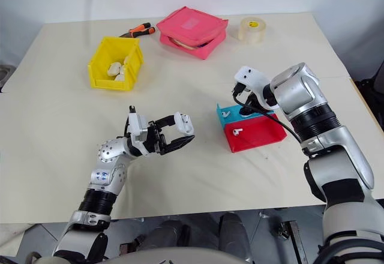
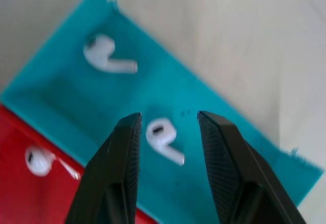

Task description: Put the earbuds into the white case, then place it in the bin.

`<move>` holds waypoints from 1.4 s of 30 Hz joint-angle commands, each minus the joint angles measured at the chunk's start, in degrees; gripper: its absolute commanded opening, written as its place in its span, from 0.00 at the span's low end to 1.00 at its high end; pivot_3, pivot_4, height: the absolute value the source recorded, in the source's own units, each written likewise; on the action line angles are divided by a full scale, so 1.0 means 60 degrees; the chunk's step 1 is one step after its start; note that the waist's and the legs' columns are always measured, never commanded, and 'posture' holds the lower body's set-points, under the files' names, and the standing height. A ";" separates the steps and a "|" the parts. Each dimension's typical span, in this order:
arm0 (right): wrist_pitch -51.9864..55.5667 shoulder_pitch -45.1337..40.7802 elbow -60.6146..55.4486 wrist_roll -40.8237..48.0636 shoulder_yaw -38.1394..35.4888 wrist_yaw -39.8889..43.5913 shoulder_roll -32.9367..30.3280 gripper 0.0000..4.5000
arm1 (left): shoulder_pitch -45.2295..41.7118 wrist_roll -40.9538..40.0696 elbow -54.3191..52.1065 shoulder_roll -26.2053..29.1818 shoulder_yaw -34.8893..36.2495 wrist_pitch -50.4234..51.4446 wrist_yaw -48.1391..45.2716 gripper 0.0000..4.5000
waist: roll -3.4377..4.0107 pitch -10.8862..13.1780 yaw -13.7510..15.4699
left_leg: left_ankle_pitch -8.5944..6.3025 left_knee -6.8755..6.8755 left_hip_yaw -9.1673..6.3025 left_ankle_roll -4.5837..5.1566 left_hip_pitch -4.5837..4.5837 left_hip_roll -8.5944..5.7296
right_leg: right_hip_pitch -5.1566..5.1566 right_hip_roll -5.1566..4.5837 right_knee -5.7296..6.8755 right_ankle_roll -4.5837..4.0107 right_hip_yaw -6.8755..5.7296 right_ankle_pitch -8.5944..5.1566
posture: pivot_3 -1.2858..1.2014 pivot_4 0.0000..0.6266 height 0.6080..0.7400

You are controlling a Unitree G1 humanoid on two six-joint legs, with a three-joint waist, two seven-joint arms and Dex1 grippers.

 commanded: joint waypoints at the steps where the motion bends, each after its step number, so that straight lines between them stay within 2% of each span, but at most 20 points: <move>1: -0.0141 -0.0221 0.0123 -0.0210 0.0036 0.0151 -0.0078 0.40 | -0.0098 0.0034 -0.0143 -0.0053 0.0025 -0.0204 0.0060 0.62 | 0.0001 0.0010 0.0004 | 0.0000 0.0000 0.0000 0.0000 0.0000 0.0000 | 0.0000 0.0001 0.0000 0.0000 0.0000 0.0000 | 0.52 0.24 1.00; 18: -0.1280 -0.0505 0.1484 -0.0915 0.0108 0.0492 0.0425 0.40 | 0.0056 0.0039 -0.0294 -0.0008 0.0041 -0.0250 0.0166 0.62 | 0.0013 0.0066 0.0003 | 0.0000 0.0000 -0.0001 0.0000 0.0001 0.0000 | 0.0000 0.0003 -0.0008 0.0000 -0.0004 0.0000 | 0.52 0.24 1.00; 21: -0.1344 -0.0496 0.1508 -0.0989 0.0113 0.0588 0.0420 0.28 | 0.0072 0.0027 -0.0311 0.0010 0.0047 -0.0252 0.0179 0.62 | 0.0013 0.0066 0.0002 | 0.0000 0.0000 -0.0001 0.0000 0.0002 0.0000 | 0.0001 0.0003 -0.0009 0.0000 -0.0005 0.0000 | 0.52 0.24 1.00; 23: -0.1360 -0.0462 0.1437 -0.1011 0.0134 0.0704 0.0375 0.14 | 0.0061 0.0026 -0.0292 0.0021 0.0050 -0.0260 0.0194 0.62 | 0.0013 0.0066 0.0008 | 0.0000 0.0001 -0.0002 0.0000 0.0003 0.0000 | 0.0001 0.0003 -0.0010 0.0000 -0.0005 0.0000 | 0.52 0.24 1.00; 24: -0.1355 -0.0443 0.1410 -0.1028 0.0122 0.0715 0.0368 0.11 | 0.0053 0.0028 -0.0278 0.0025 0.0053 -0.0269 0.0199 0.62 | 0.0013 0.0066 0.0008 | 0.0000 0.0001 -0.0002 0.0000 0.0002 0.0000 | 0.0001 0.0003 -0.0011 0.0000 -0.0005 0.0000 | 0.52 0.24 1.00; 28: -0.1438 -0.0357 0.1233 -0.0993 -0.0139 0.0622 0.0333 0.11 | -0.0003 0.0023 -0.0212 0.0029 0.0055 -0.0297 0.0184 0.62 | 0.0014 0.0068 0.0007 | 0.0000 0.0000 -0.0003 0.0000 0.0002 -0.0001 | 0.0001 0.0003 -0.0013 0.0000 -0.0005 0.0000 | 0.52 0.24 1.00; 33: -0.1456 0.0058 0.0315 -0.0210 -0.1419 0.0266 0.0316 0.11 | -0.0113 -0.0028 -0.0095 0.0006 0.0050 -0.0381 0.0045 0.62 | 0.0036 0.0102 0.0012 | 0.0000 -0.0002 -0.0002 0.0000 0.0000 -0.0002 | 0.0000 0.0004 -0.0014 0.0000 -0.0007 0.0000 | 0.52 0.24 1.00; 42: -0.0998 0.2502 -0.3463 0.1511 -0.3392 -0.0002 0.0032 0.11 | -0.0254 -0.0144 0.0017 -0.0078 -0.0108 -0.0295 -0.0522 0.62 | 0.0023 0.0124 0.0039 | 0.0000 -0.0006 -0.0010 0.0000 -0.0006 -0.0001 | 0.0003 0.0003 -0.0019 0.0002 -0.0008 0.0001 | 0.52 0.24 1.00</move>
